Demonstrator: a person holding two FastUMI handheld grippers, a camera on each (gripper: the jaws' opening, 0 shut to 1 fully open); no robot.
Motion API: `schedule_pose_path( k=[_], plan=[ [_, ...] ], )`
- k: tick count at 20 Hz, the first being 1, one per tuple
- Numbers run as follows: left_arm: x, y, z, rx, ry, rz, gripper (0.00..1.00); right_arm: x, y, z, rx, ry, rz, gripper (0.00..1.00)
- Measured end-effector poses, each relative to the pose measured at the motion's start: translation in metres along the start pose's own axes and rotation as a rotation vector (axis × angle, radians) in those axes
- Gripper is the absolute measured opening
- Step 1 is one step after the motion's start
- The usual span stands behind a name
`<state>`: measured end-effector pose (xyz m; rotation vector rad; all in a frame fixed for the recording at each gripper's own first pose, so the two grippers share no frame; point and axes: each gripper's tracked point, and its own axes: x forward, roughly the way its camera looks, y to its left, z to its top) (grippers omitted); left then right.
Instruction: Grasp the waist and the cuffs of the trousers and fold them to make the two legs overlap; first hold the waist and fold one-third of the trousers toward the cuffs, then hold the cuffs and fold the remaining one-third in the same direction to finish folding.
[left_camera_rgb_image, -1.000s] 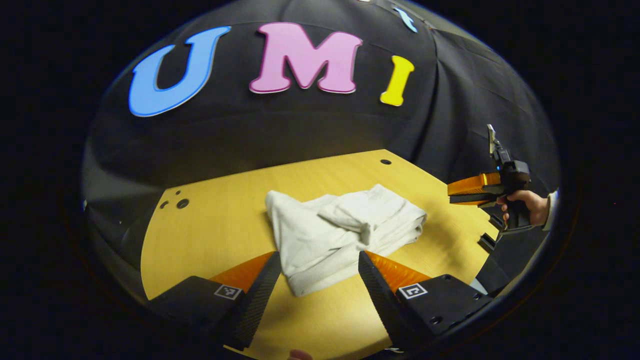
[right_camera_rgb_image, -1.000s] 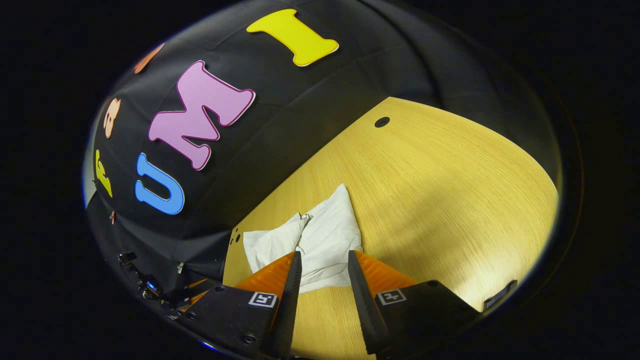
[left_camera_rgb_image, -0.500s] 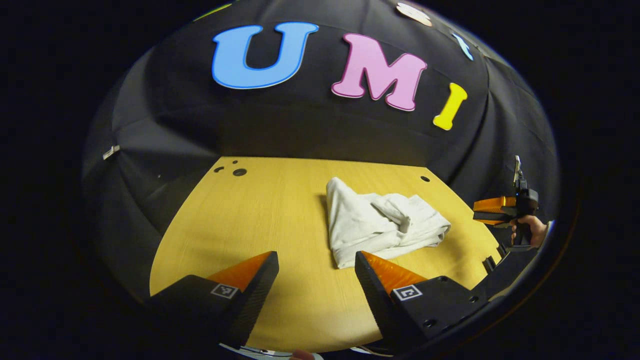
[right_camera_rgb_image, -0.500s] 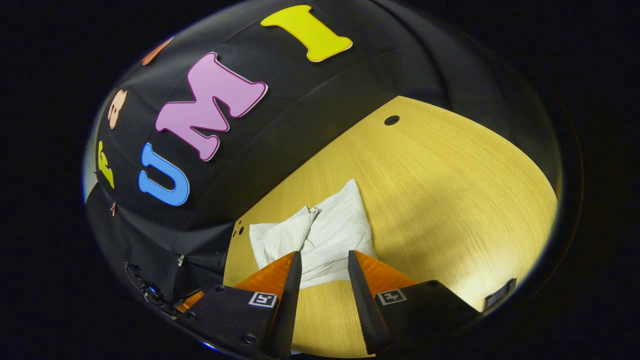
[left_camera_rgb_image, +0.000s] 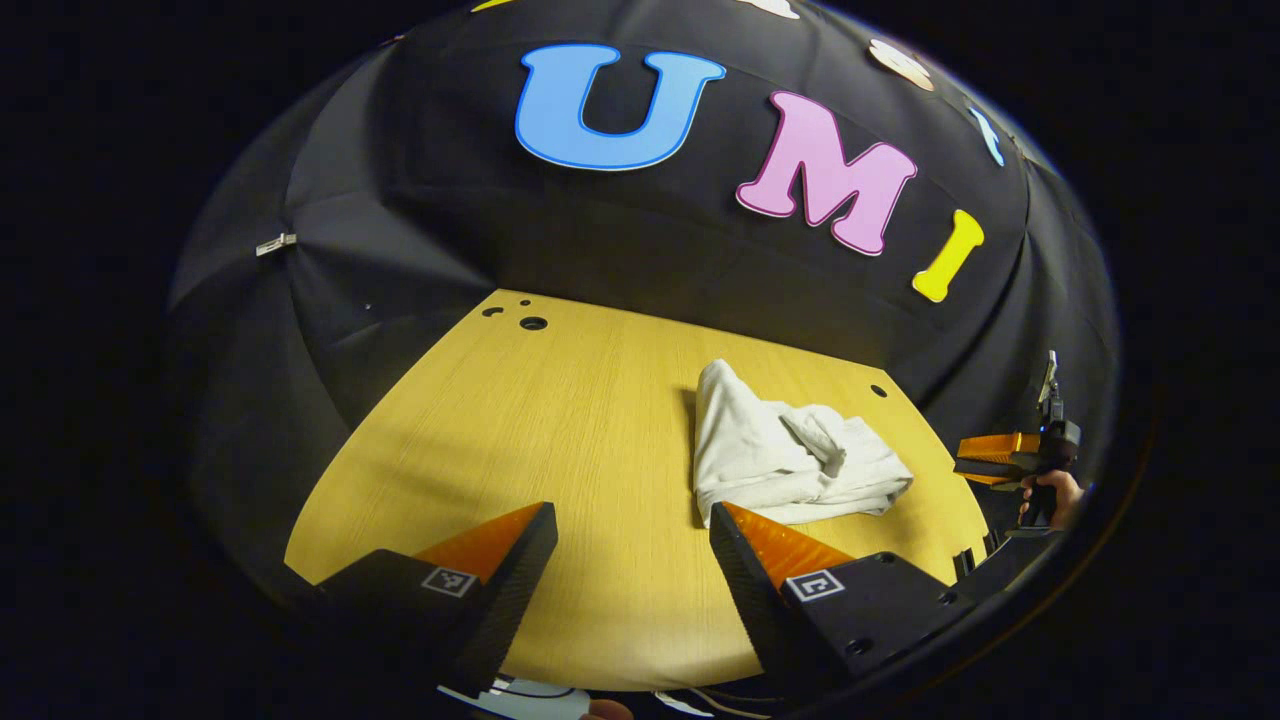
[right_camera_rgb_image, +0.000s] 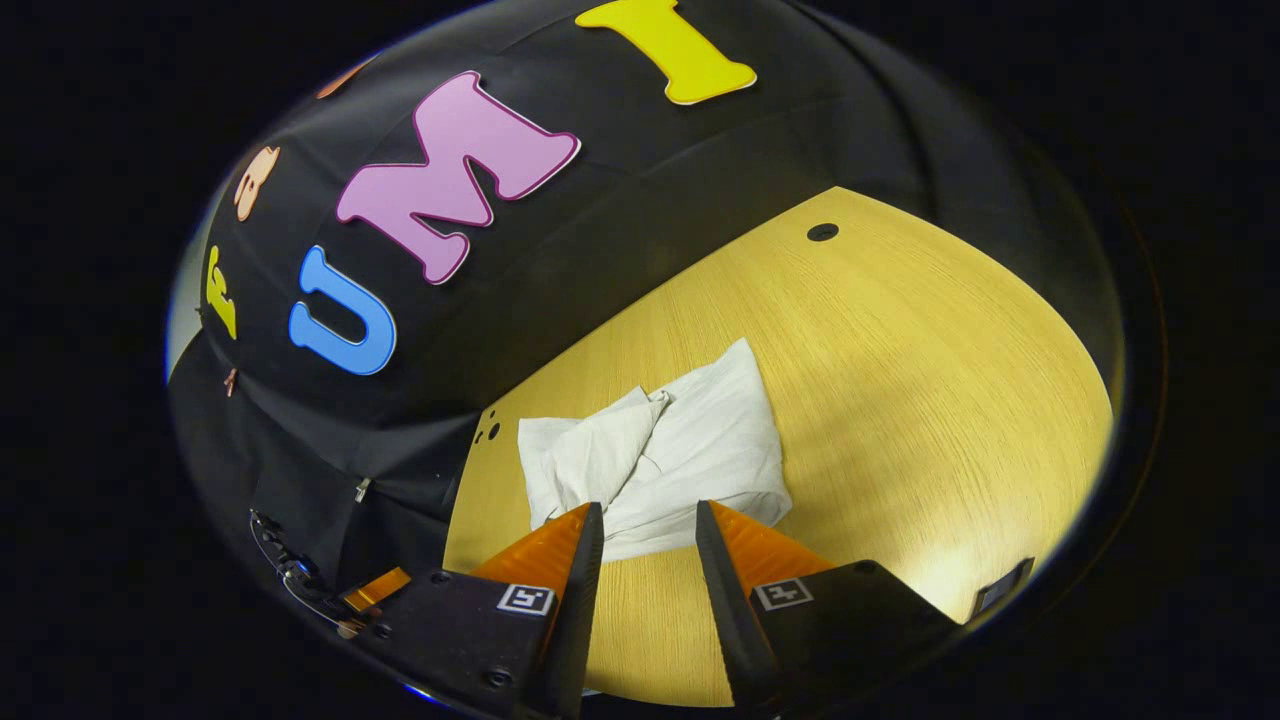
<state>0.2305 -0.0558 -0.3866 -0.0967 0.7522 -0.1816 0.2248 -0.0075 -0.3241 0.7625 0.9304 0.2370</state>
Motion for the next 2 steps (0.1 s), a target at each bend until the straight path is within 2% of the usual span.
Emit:
schedule_pose_path(
  k=[2],
  plan=[
    [0.0013, -0.0008, -0.0013, -0.002, 0.001, 0.000, 0.96, 0.0006, 0.0020, 0.0001, 0.004, -0.003, -0.001, 0.58]
  ],
)
